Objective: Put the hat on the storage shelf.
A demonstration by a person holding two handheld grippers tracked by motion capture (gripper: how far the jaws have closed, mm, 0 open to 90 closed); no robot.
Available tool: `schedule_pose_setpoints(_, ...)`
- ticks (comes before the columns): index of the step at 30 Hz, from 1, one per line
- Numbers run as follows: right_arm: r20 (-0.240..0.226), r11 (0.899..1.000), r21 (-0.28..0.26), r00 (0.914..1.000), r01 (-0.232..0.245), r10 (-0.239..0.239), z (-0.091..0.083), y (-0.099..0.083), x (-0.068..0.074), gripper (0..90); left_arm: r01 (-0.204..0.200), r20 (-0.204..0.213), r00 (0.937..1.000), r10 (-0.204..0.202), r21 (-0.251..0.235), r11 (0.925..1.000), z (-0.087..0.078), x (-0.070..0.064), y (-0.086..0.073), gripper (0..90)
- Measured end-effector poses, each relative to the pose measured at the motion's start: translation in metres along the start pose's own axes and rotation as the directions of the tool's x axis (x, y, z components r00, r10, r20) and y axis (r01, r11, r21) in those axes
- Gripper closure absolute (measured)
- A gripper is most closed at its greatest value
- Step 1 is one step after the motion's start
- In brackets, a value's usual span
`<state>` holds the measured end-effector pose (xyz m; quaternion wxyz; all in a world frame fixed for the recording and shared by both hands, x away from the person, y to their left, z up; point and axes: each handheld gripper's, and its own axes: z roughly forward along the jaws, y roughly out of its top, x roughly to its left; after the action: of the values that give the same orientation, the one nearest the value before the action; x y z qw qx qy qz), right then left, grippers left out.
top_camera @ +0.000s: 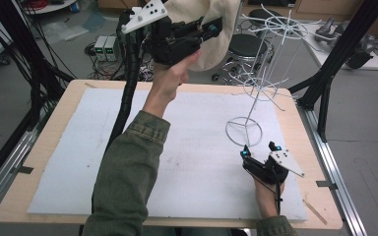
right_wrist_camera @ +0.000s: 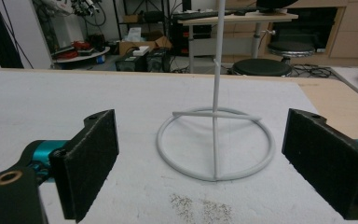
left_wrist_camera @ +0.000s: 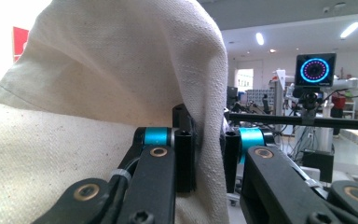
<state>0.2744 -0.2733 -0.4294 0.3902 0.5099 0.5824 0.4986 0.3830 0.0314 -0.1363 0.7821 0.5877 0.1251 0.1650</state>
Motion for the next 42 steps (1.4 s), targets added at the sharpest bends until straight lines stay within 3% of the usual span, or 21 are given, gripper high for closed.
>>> schedule_pose_setpoints(9,-0.003,1.000,-0.005,1.0000,-0.006,0.006,0.000,0.000,-0.001,9.9,-0.010,0.037,0.9993,0.009,0.004,0.9999,0.029,-0.006,-0.001,81.2)
schedule_pose_setpoints(16,-0.008,1.000,-0.006,0.9999,-0.007,0.007,-0.001,0.000,-0.002,9.9,0.022,0.088,0.9959,-0.020,-0.028,0.9994,0.050,-0.011,-0.005,81.1)
schedule_pose_setpoints(20,-0.014,1.000,-0.009,0.9999,-0.003,0.003,-0.002,0.000,0.000,9.9,0.009,0.102,0.9948,-0.006,-0.033,0.9994,0.061,-0.014,-0.007,81.1)
schedule_pose_setpoints(25,-0.013,1.000,-0.004,0.9999,-0.009,0.009,-0.002,0.000,0.000,9.9,0.010,0.134,0.9910,-0.003,-0.047,0.9988,0.067,-0.017,-0.014,81.1)
schedule_pose_setpoints(28,-0.011,1.000,-0.005,0.9999,-0.008,0.008,-0.002,0.000,-0.001,9.9,-0.020,0.141,0.9897,0.025,-0.037,0.9991,0.073,-0.022,-0.020,81.0)
schedule_pose_setpoints(32,-0.012,1.000,-0.009,0.9999,-0.006,0.006,-0.002,0.000,0.000,9.9,-0.028,0.162,0.9862,0.032,-0.031,0.9991,0.079,-0.026,-0.025,81.0)
schedule_pose_setpoints(36,-0.010,1.000,-0.010,0.9999,-0.009,0.009,-0.002,0.000,-0.002,9.9,-0.059,0.156,0.9858,0.061,-0.014,0.9982,0.082,-0.030,-0.029,81.0)
schedule_pose_setpoints(42,-0.010,1.000,-0.009,0.9999,-0.006,0.006,-0.002,0.000,-0.002,9.9,-0.063,0.168,0.9840,0.060,0.014,0.9979,0.085,-0.029,-0.036,80.9)
